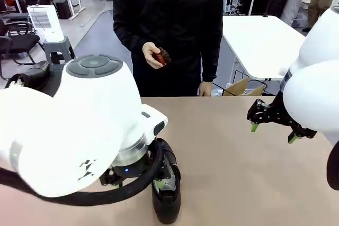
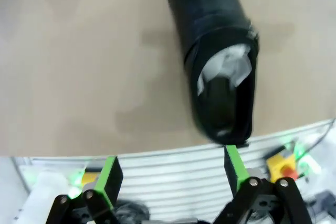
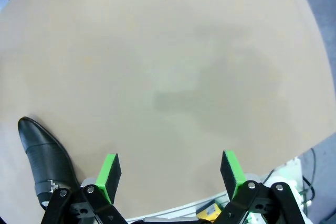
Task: Organize the shoes by placing them on the stand.
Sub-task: Place the Shoe from the middle of the table onto the Shoes Stand.
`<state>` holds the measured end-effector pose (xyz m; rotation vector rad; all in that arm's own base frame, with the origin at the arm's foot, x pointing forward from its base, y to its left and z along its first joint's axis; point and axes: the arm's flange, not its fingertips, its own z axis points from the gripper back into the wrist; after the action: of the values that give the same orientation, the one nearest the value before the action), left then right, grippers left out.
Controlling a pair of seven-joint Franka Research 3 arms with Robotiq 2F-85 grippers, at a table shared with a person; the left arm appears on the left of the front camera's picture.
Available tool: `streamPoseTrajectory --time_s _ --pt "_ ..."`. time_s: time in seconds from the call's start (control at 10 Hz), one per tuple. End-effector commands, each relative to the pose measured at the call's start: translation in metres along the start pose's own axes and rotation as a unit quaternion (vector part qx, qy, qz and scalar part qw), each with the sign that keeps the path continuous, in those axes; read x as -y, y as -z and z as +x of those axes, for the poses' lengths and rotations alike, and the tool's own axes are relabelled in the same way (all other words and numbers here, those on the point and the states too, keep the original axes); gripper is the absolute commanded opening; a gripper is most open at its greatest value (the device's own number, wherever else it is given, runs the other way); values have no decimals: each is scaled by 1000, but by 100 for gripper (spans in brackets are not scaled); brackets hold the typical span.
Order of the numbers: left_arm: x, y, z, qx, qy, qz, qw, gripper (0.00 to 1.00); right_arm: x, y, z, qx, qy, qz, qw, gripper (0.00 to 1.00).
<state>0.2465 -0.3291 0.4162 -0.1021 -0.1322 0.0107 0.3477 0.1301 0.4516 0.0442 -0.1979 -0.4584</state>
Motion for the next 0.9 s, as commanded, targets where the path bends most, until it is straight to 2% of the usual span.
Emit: streamPoseTrajectory --time_s 0.0,0.5,0.8 --pt "6 6 20 36 -24 -19 999 100 1 -1 2 -1 -3 0 1000 100" --pt "13 40 25 30 -24 6 999 100 1 -1 2 -1 -3 0 1000 100" --pt "10 65 23 10 -31 -1 999 98 1 -1 2 -1 -3 0 1000 100"
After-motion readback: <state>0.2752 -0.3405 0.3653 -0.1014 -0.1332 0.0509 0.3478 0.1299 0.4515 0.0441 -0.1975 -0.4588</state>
